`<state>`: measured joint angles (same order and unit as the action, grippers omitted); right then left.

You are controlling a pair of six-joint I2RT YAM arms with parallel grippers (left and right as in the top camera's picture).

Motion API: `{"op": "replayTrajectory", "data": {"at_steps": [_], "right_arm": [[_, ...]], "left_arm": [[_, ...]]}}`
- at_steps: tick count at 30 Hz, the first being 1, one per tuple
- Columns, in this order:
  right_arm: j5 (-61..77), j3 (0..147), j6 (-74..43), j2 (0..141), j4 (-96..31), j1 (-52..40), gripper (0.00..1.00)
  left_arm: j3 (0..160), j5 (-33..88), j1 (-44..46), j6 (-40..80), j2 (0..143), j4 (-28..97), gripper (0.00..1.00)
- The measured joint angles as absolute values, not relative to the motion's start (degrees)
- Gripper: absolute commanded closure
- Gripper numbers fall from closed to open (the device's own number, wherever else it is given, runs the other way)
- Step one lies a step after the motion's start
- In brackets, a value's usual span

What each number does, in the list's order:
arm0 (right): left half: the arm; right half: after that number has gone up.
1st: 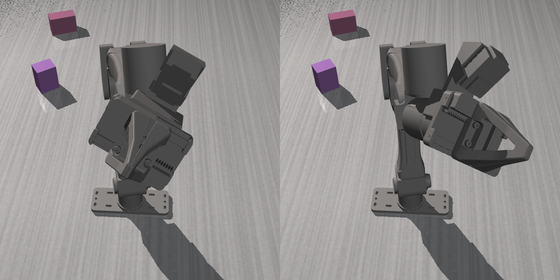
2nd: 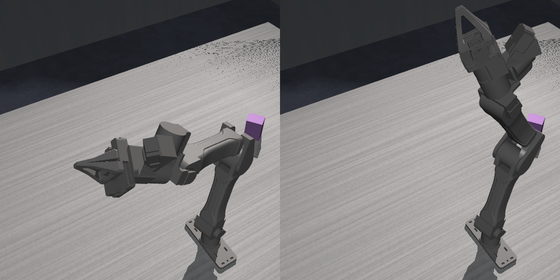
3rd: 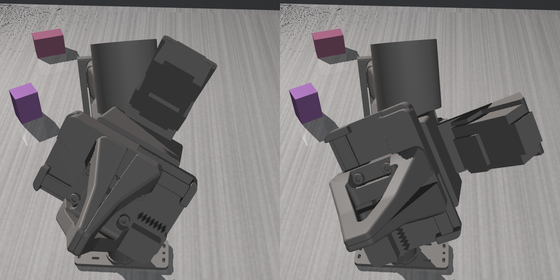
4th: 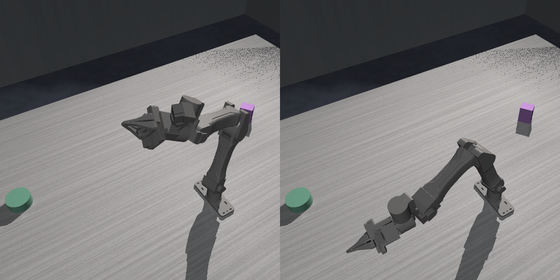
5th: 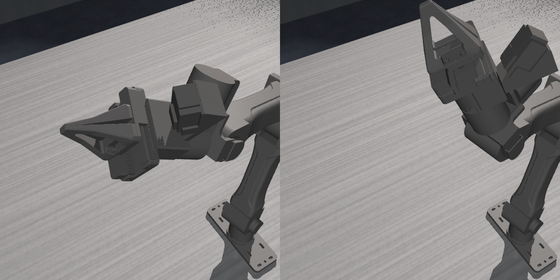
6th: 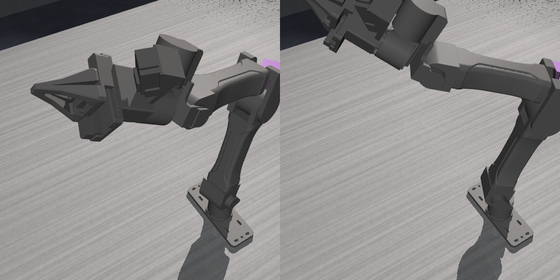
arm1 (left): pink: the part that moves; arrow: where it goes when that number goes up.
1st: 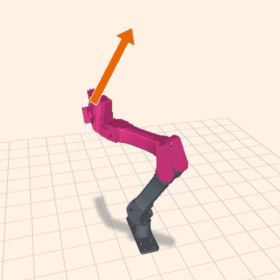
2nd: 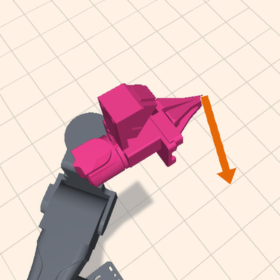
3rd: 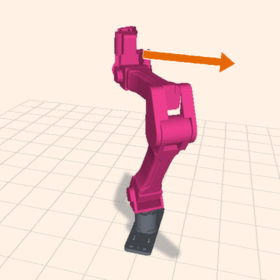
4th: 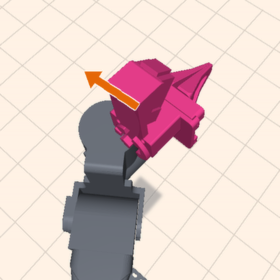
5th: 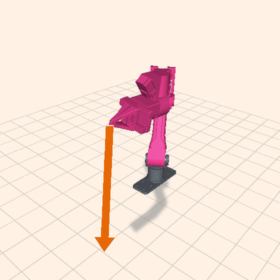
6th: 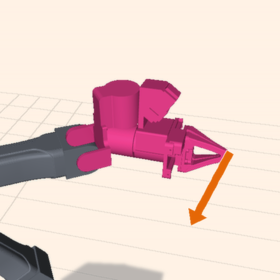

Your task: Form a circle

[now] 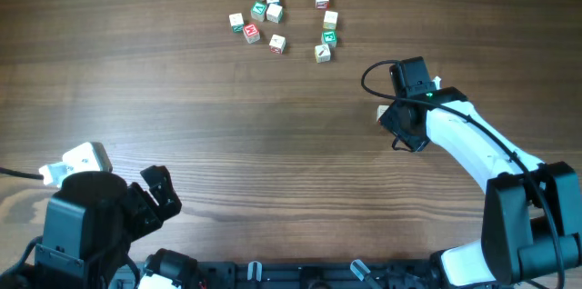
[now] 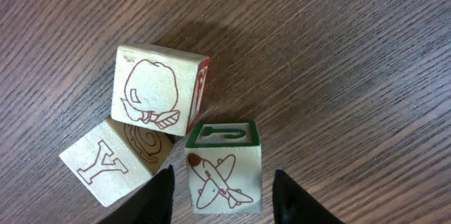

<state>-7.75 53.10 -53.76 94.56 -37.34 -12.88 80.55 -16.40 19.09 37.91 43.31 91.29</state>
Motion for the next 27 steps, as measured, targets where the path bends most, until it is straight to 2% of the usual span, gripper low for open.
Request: {"op": "replayTrajectory", "data": {"at_steps": [11,13,15,17,27], "right_arm": [[-4.5,53.1,-51.3,89.5,-42.8,-12.9,0.5],[-4.1,53.1,-51.3,87.9,-43.3,-12.9,0.72],[-4.6,53.1,-51.3,87.5,-45.0,-12.9,0.86],[-5.5,53.1,-53.6,87.5,-45.7,-12.9,0.96],[-5.0,49.0,-70.7,87.4,-42.5,-13.1,0.96]], "left_arm": [[80.6,-16.4,19.1,37.9,43.3,91.3,0.0],[80.6,-16.4,19.1,37.9,43.3,91.3,0.0],[80.6,-16.4,19.1,37.9,43.3,91.3,0.0],[80.6,-16.4,19.1,37.9,43.3,91.3,0.0],[80.6,-16.4,19.1,37.9,43.3,91.3,0.0]]}}
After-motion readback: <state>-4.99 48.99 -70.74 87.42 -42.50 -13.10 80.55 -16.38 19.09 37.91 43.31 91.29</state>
